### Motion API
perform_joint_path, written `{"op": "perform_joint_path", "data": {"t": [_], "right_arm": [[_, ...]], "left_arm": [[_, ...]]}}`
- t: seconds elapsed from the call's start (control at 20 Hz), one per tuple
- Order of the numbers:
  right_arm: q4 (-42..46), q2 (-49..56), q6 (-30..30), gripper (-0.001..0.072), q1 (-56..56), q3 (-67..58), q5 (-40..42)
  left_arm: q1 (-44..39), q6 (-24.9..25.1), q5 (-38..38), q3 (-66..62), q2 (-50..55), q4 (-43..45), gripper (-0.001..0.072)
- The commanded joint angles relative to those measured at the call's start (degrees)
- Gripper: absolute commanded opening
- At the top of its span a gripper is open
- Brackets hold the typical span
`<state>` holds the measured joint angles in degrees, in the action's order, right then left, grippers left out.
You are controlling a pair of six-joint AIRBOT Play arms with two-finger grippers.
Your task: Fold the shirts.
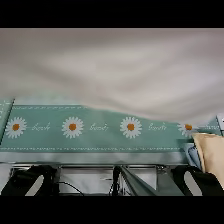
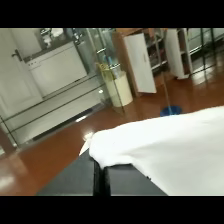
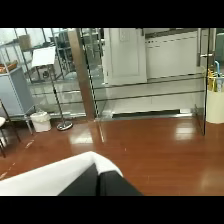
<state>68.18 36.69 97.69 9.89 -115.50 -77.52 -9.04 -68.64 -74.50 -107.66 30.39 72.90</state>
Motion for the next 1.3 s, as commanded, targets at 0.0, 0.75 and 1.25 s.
{"op": "perform_joint_path", "data": {"t": [0.0,0.75,1.25], "right_arm": [[-2.58,-0.02,5.77,0.0019,-0.07,-5.20,-12.98],[14.64,2.51,-7.50,0.0018,-0.24,46.75,-21.03],[-3.69,27.93,-15.13,0.0018,-0.48,52.13,28.33]], "left_arm": [[0.09,-11.43,-14.56,-3.93,-3.80,0.61,0.0025],[2.93,-13.77,-7.89,46.99,-4.35,-3.96,0.0024],[2.93,3.69,43.04,51.82,27.89,-3.93,0.0026]]}}
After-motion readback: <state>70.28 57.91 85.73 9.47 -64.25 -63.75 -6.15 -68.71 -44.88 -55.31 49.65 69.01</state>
